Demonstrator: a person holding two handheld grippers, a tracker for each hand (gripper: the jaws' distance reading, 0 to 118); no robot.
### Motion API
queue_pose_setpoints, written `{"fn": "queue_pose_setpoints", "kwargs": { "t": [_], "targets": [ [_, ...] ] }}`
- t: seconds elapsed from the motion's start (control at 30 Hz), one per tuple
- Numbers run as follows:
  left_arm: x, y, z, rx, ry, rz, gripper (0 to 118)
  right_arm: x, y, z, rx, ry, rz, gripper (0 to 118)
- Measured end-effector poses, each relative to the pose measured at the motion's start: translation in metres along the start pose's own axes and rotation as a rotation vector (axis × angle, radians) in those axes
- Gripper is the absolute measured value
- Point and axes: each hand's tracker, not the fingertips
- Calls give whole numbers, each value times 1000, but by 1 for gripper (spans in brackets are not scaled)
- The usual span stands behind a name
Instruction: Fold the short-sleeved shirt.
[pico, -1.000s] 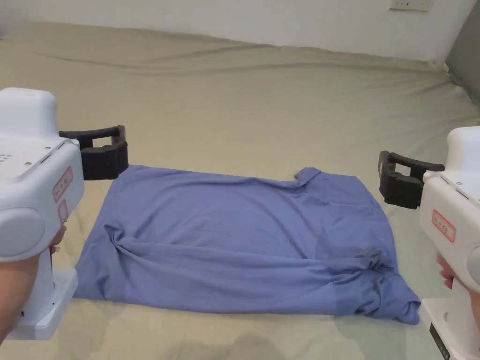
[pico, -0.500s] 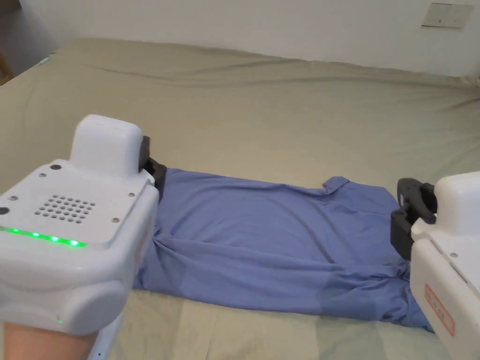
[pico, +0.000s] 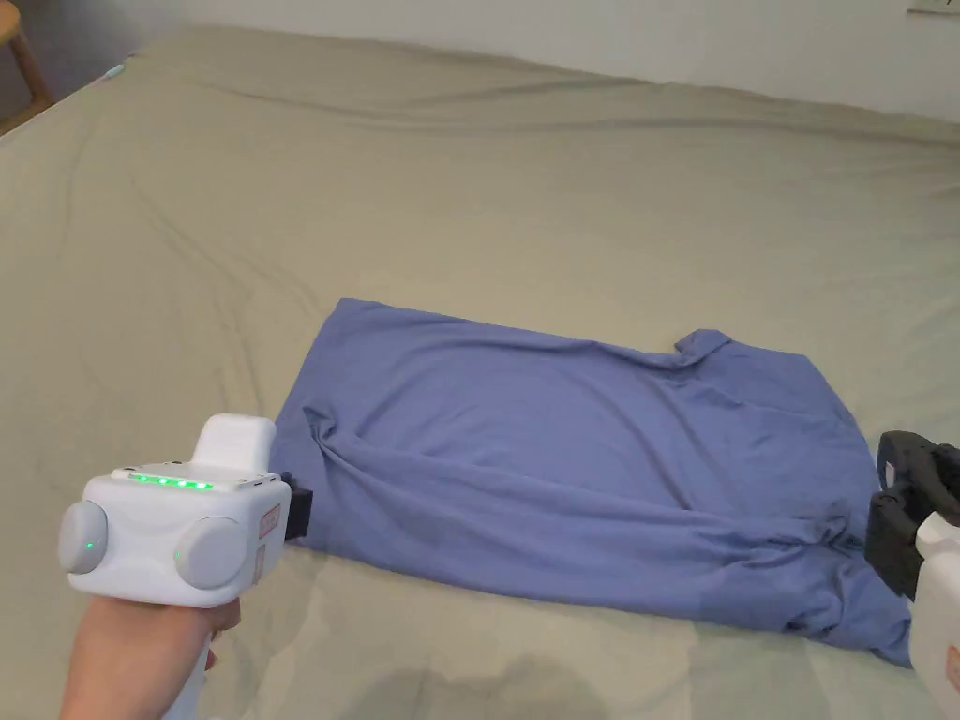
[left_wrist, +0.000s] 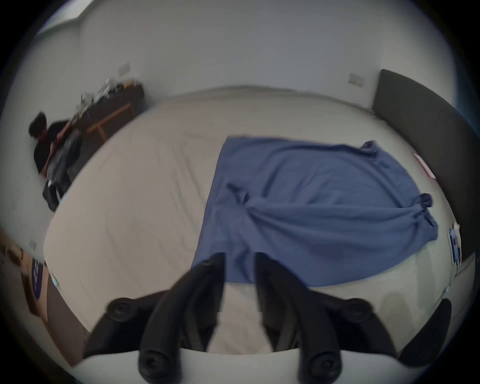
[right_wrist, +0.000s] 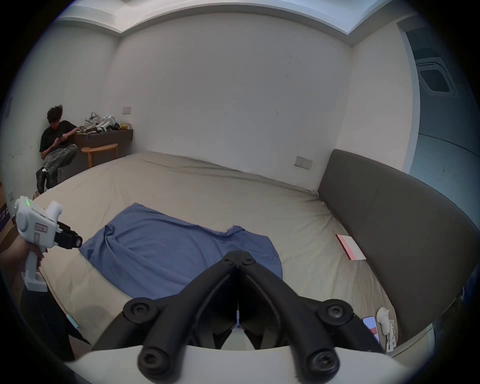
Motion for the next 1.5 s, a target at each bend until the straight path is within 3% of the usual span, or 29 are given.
{"fn": "queue_pose_setpoints", "kwargs": {
  "t": [0.03,0.17,0.23,0.33,0.37,0.4,0.47,0.53,0.6,0.63,0.67,0.7,0.77,0.8,0.93,1.1,1.17,1.23,1.27,1.33,1.37,1.4,1.43,1.5],
  "targets": [
    [-5,0,-14,-29,1,34,76,4,-4,-2,-19,-4,-2,2],
    [-14,6,-46,-59,-29,107,106,17,-20,-7,-81,-21,-6,2],
    [-11,13,-61,-47,77,62,111,25,-29,-10,-125,-10,-40,2],
    [-7,16,-84,-92,83,36,110,19,-37,-6,-163,-48,-9,2],
    [-6,14,-90,-122,51,30,107,21,-39,-6,-170,-47,-12,2],
    [-2,10,-91,-150,16,24,92,24,-41,-8,-178,-45,-17,2],
    [3,9,-80,-85,38,30,86,27,-42,-10,-189,-51,-21,2],
    [8,11,-71,-86,-9,8,55,33,-45,-18,-200,-65,-6,2],
    [12,13,-63,-60,-2,-21,7,43,-48,-33,-238,-54,-12,2],
    [12,14,-59,-50,-2,-21,7,49,-51,-42,-280,-45,-46,3],
    [11,15,-55,-39,4,-22,7,56,-55,-53,-299,-47,-80,8],
    [10,15,-47,-12,-5,-11,7,64,-62,-64,-316,-63,-110,36],
    [9,16,-31,24,-8,11,7,78,-77,-93,-435,-62,-137,105],
    [11,18,-19,45,-10,10,7,85,-89,-110,-498,-41,-157,117],
    [19,21,5,88,-1,-32,7,95,-130,-160,-646,-51,-132,117],
    [25,20,12,102,19,-57,7,96,-150,-199,-759,-3,-279,117],
    [26,18,9,91,23,-57,7,102,-167,-219,-840,6,-259,114],
    [25,17,5,81,31,-62,7,95,-161,-214,-769,59,-278,98],
    [25,15,4,77,34,-66,7,91,-156,-212,-775,70,-275,85],
    [19,14,-8,69,35,-64,7,85,-148,-209,-748,169,-315,23],
    [18,13,-8,66,35,-64,7,79,-145,-209,-742,185,-322,13],
    [18,13,-9,62,36,-64,7,80,-149,-213,-780,86,-196,13],
    [18,13,-8,60,33,-61,7,79,-149,-214,-760,110,-165,13],
    [15,16,-4,65,24,-54,7,79,-139,-203,-762,97,-200,13]
  ]
}}
